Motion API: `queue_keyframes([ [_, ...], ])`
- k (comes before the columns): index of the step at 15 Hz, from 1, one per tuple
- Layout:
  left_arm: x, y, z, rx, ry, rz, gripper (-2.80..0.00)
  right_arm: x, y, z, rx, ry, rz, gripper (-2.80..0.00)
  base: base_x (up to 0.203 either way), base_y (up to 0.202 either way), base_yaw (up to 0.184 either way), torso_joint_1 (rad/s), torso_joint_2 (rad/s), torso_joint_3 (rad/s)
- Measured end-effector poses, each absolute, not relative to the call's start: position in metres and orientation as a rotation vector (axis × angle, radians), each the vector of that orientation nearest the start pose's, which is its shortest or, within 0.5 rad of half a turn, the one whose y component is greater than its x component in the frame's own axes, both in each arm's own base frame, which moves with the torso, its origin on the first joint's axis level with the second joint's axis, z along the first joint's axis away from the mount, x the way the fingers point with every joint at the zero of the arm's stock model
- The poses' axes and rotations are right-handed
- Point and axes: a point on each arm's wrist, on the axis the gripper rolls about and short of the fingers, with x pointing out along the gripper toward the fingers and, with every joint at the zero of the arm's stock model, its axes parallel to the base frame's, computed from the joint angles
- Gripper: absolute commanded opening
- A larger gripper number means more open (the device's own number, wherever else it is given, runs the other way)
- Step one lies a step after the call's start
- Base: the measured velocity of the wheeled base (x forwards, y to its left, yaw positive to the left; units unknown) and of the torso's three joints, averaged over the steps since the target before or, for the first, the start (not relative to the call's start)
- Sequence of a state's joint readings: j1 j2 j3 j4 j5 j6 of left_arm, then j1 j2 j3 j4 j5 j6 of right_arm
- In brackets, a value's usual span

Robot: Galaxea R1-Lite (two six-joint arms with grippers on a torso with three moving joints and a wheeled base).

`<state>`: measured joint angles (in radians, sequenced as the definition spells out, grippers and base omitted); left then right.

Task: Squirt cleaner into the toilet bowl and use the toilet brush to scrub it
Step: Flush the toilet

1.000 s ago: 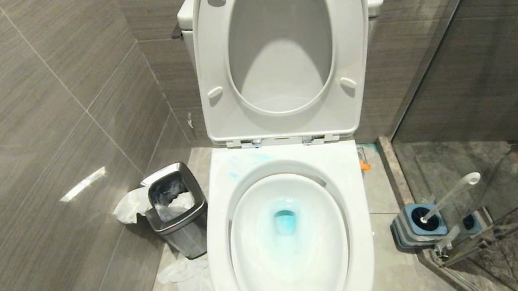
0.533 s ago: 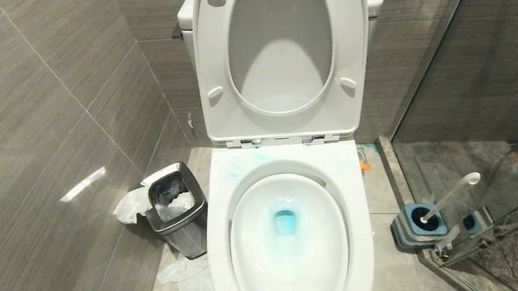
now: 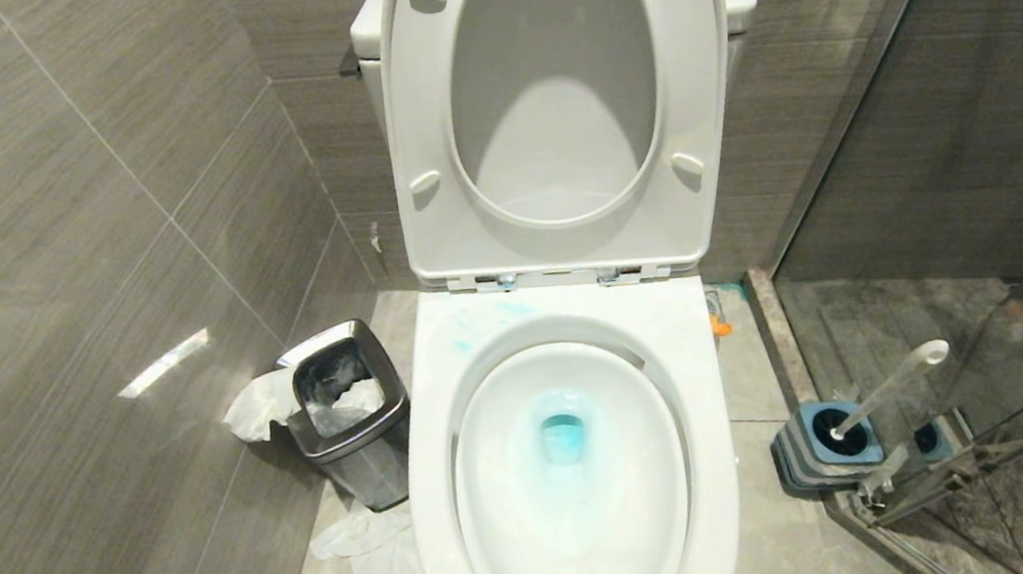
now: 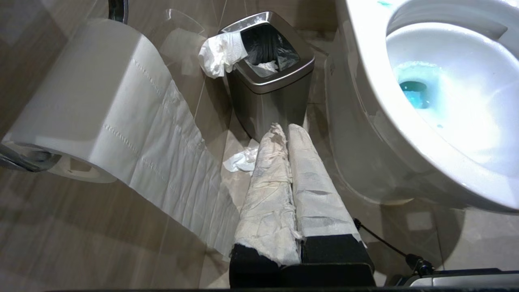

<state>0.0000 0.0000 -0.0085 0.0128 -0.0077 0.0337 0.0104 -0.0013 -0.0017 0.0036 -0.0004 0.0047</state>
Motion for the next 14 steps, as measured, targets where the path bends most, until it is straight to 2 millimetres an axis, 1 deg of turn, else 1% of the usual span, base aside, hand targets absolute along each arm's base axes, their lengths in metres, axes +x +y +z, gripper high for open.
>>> queue_keyframes([
  [1,-0.025,0.000,0.081,0.041,-0.008,-0.013,-2.80,-0.023,0.000,0.076,0.005,0.000,0.010,-2.80,0.000,0.000,0.000,0.000,0.00,0.000],
  [3,-0.031,-0.001,0.099,0.050,-0.063,-0.027,-2.80,-0.023,0.000,0.076,0.005,0.000,0.010,-2.80,0.000,0.000,0.000,0.000,0.00,0.000],
  [6,-0.043,-0.001,0.139,0.065,-0.150,-0.057,-2.80,-0.023,0.000,0.076,0.004,0.001,0.010,-2.80,0.000,0.000,0.000,0.000,0.00,0.000],
  [10,-0.051,-0.002,0.212,0.077,-0.250,-0.074,-2.80,-0.023,0.000,0.076,0.005,0.000,0.010,-2.80,0.000,0.000,0.000,0.000,0.00,0.000],
  [11,-0.050,-0.002,0.231,0.079,-0.269,-0.076,-2.80,-0.023,0.000,0.076,0.004,0.000,0.010,-2.80,0.000,0.000,0.000,0.000,0.00,0.000],
  [14,-0.042,-0.002,0.281,0.082,-0.309,-0.084,-2.80,-0.023,0.000,0.076,0.005,0.000,0.010,-2.80,0.000,0.000,0.000,0.000,0.00,0.000],
])
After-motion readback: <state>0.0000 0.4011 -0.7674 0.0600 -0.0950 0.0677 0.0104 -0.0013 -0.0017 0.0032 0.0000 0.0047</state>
